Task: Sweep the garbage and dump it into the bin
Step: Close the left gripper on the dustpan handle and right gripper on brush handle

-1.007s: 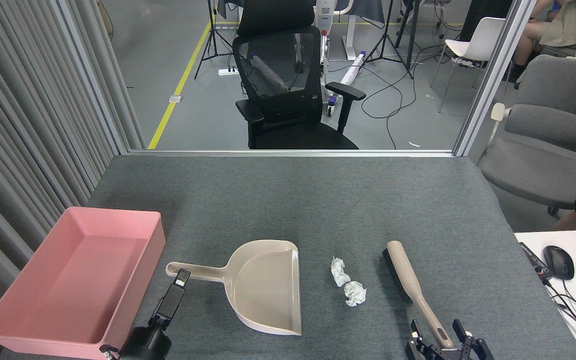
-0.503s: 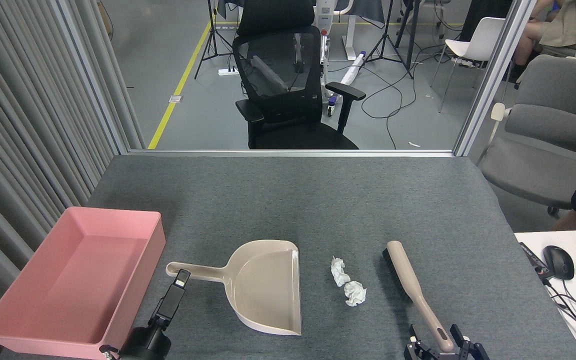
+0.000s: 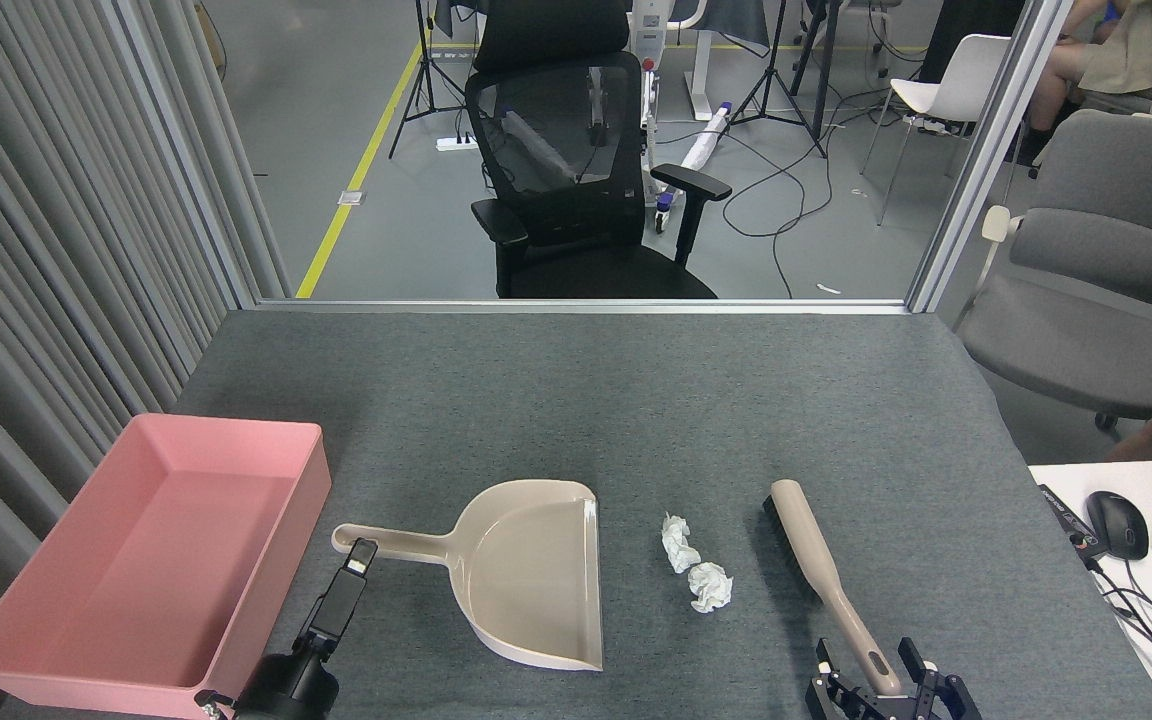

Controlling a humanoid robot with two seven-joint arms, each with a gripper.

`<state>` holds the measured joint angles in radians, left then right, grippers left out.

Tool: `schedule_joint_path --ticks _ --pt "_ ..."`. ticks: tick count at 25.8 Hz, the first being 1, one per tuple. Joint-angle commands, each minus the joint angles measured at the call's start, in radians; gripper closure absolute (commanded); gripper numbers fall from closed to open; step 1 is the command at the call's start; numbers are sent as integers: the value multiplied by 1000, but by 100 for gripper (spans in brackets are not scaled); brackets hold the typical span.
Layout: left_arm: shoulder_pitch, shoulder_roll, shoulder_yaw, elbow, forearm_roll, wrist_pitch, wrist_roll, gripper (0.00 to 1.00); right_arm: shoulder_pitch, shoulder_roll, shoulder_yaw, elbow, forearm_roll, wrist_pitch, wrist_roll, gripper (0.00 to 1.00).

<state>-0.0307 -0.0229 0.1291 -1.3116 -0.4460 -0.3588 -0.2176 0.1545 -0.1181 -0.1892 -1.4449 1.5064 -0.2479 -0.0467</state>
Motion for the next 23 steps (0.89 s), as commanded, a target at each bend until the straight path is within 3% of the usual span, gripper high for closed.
schedule_joint_path --ticks 1,12,16,23 --pt "0 1 1 0 0 0 0 1 -1 0 1 -3 0 -2 -4 13" --pt "0 0 1 0 0 0 0 1 0 3 1 -12 -2 -8 -2 14" --pt "0 1 1 -2 0 0 0 1 0 2 16 -12 0 -8 -2 35" --pt "0 3 1 -2 1 0 0 1 2 0 25 -12 0 -7 -2 36"
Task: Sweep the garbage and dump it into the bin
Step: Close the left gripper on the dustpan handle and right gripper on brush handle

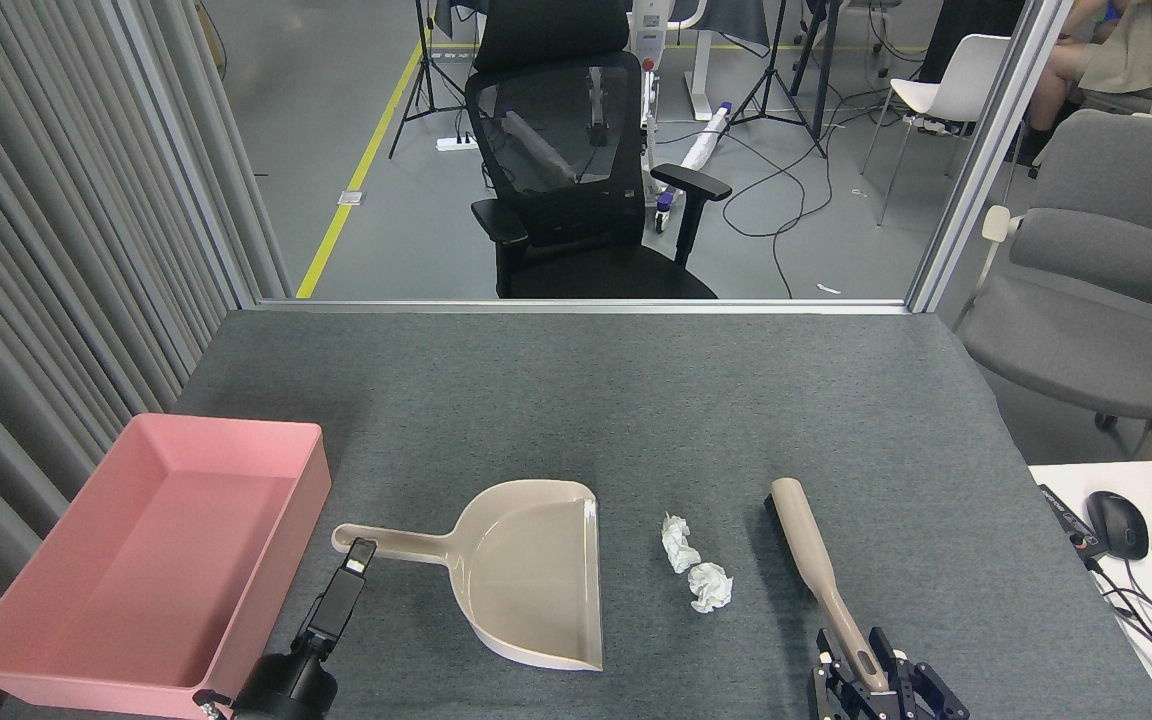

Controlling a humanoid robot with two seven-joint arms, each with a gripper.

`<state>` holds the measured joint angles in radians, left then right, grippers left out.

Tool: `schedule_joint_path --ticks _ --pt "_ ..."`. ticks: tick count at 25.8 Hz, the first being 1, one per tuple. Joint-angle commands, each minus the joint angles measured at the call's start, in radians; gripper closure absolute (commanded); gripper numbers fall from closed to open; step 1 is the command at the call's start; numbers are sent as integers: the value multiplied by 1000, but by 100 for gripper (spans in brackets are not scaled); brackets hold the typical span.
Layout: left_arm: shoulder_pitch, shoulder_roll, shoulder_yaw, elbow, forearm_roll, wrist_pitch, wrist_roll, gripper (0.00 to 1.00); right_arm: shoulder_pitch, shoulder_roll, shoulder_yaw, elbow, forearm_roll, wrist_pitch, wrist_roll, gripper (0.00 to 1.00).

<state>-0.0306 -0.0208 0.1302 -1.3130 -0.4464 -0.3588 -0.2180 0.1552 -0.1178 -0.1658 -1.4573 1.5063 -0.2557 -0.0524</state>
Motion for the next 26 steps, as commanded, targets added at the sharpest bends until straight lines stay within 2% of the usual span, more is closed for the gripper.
schedule_joint_path --ticks 1,3,6,8,12,14,16,19,21,23,25,26 --pt "0 1 0 0 0 0 0 1 3 0 3 0 0 1 3 36" --pt "0 1 0 0 0 0 0 1 4 0 3 0 0 1 3 37" --pt "0 1 -1 0 0 0 0 1 4 -2 3 0 0 1 3 49" --pt "0 1 0 0 0 0 0 1 4 -2 3 0 0 0 3 54" --pt "0 2 0 0 0 0 0 1 4 -3 3 0 0 0 3 55" --pt "0 2 0 0 0 0 0 1 4 -3 3 0 0 0 2 60" --pt "0 2 0 -2 0 0 0 1 7 -5 3 0 0 -4 -1 71" --pt "0 2 0 -2 0 -3 0 1 7 -3 5 0 0 -2 -4 74" --pt "0 2 0 -2 0 -3 0 1 9 -3 3 0 0 -4 -11 82" --pt "0 2 0 -2 0 -3 0 1 9 -3 3 0 0 -4 -18 85" --pt "1 1 -1 0 2 -3 -1 1 10 -5 3 0 0 -4 -26 94" --pt "1 1 -1 1 2 -3 -1 1 10 -8 3 0 0 -5 -34 95"
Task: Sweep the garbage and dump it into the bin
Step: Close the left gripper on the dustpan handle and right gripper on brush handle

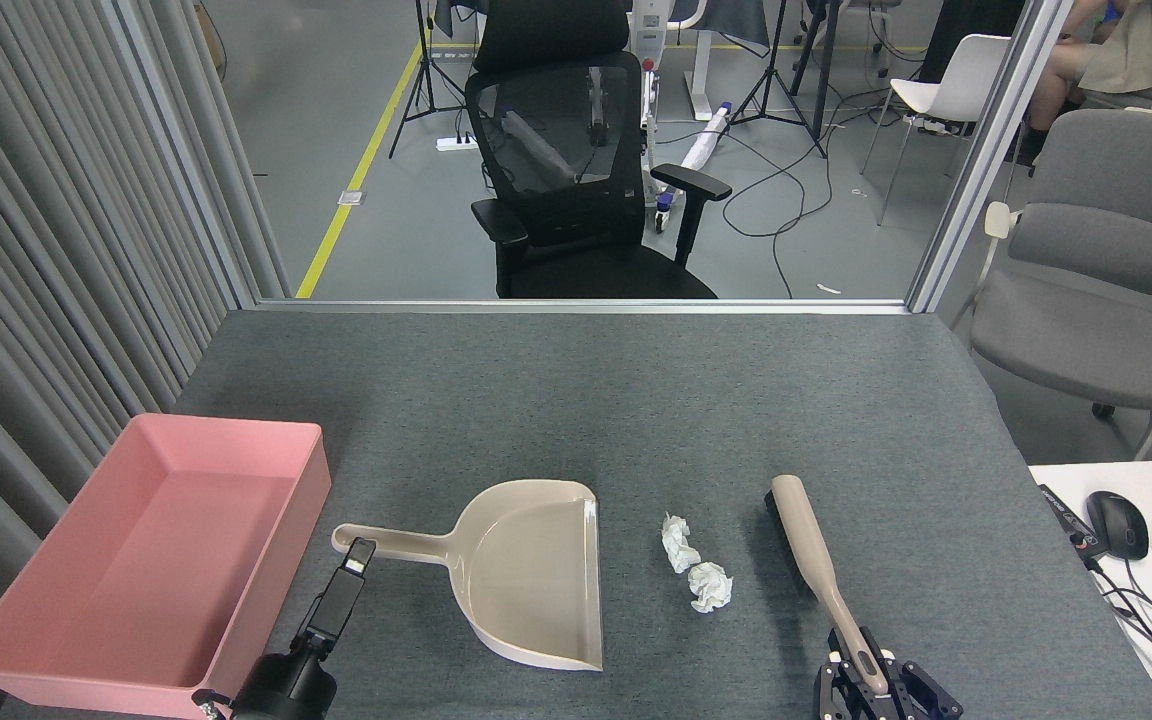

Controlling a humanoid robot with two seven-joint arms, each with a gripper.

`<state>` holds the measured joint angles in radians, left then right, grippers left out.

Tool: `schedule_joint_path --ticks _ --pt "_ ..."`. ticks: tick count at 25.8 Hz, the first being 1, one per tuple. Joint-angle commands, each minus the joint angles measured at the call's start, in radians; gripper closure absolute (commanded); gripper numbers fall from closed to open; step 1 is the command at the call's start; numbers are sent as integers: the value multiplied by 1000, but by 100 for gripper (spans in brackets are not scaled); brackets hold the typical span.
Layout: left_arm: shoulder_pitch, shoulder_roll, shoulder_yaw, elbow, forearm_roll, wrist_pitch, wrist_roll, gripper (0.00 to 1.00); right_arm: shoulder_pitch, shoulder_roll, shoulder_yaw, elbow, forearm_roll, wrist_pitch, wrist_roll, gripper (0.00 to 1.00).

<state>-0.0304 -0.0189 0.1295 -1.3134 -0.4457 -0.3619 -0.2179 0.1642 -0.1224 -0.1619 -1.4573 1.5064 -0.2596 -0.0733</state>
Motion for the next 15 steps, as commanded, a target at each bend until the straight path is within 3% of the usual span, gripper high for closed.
schedule_joint_path --ticks 1,15 --pt "3 -3 -2 3 1 1 -6 1 1 -8 1 0 0 -1 -19 95" --pt "-105 -7 -2 174 -2 3 -1 1 28 -14 -1 -20 -6 -15 -30 95"
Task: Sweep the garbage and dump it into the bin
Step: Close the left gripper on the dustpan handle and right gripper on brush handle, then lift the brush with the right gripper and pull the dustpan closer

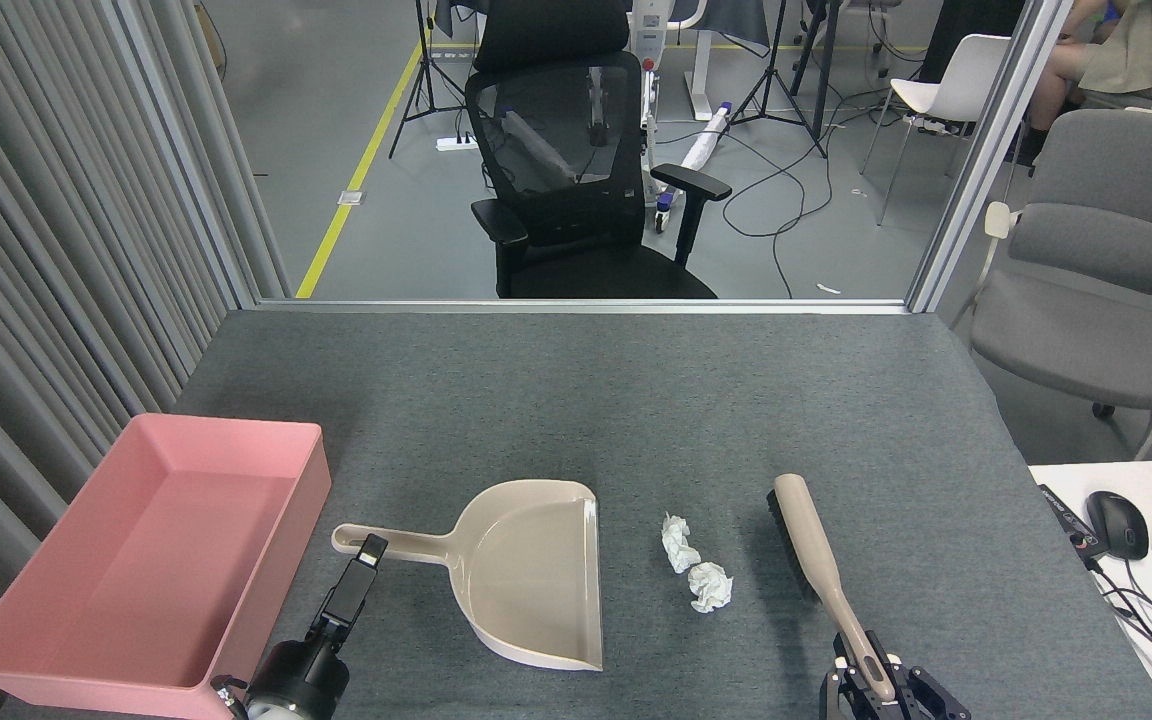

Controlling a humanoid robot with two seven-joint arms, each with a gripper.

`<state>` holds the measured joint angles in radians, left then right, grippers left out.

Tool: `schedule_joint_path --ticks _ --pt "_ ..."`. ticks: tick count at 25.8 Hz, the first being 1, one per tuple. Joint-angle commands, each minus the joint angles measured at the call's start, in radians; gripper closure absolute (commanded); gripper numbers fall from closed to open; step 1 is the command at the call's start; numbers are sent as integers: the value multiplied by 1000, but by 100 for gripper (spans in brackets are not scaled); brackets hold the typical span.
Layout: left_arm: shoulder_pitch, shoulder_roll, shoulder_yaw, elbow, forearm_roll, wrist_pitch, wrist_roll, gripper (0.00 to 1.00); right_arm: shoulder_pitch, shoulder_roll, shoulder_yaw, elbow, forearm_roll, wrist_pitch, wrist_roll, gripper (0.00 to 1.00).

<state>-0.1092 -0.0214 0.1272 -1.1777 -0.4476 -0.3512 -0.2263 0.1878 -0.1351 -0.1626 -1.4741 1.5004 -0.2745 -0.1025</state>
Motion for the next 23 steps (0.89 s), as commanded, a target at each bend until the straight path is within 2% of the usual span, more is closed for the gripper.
schedule_joint_path --ticks 1,16,23 --pt "-35 -6 -1 55 1 -9 8 1 4 -1 0 -3 0 0 0 94" --pt "-121 -14 0 240 17 -66 13 1 9 -8 -2 -23 -2 0 0 93" --pt "-158 -51 8 274 49 -60 42 1 9 -8 -3 -25 -3 0 0 92"
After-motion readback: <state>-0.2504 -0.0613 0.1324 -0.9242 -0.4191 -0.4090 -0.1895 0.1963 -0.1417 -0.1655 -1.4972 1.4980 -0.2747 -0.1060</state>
